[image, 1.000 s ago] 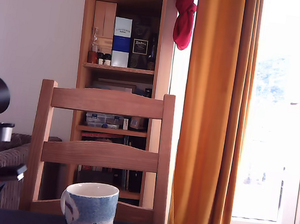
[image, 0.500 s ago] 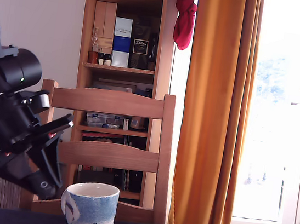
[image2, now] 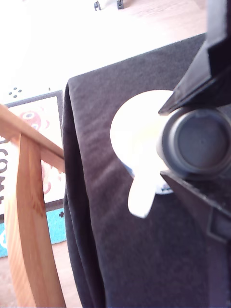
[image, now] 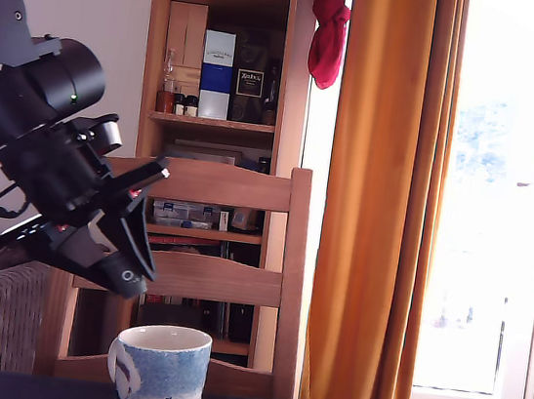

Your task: Pick the grey coffee capsule and place it inside the blue coffee cup

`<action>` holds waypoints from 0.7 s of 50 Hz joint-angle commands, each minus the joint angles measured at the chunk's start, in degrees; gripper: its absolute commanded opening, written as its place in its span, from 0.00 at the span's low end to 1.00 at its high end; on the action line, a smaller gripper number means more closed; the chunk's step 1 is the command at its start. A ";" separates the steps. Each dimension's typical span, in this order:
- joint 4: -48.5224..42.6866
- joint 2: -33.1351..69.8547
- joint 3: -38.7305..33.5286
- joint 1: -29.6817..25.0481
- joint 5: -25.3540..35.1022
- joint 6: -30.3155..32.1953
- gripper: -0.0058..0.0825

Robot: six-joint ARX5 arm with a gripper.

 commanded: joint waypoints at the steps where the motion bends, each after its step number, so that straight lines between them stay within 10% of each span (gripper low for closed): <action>1: 1.07 0.15 0.04 -1.62 -1.01 -0.26 0.29; 27: -0.85 0.20 0.04 -5.62 -7.34 -0.24 0.31; 35: -1.44 0.20 0.04 -5.86 -7.52 -0.15 0.57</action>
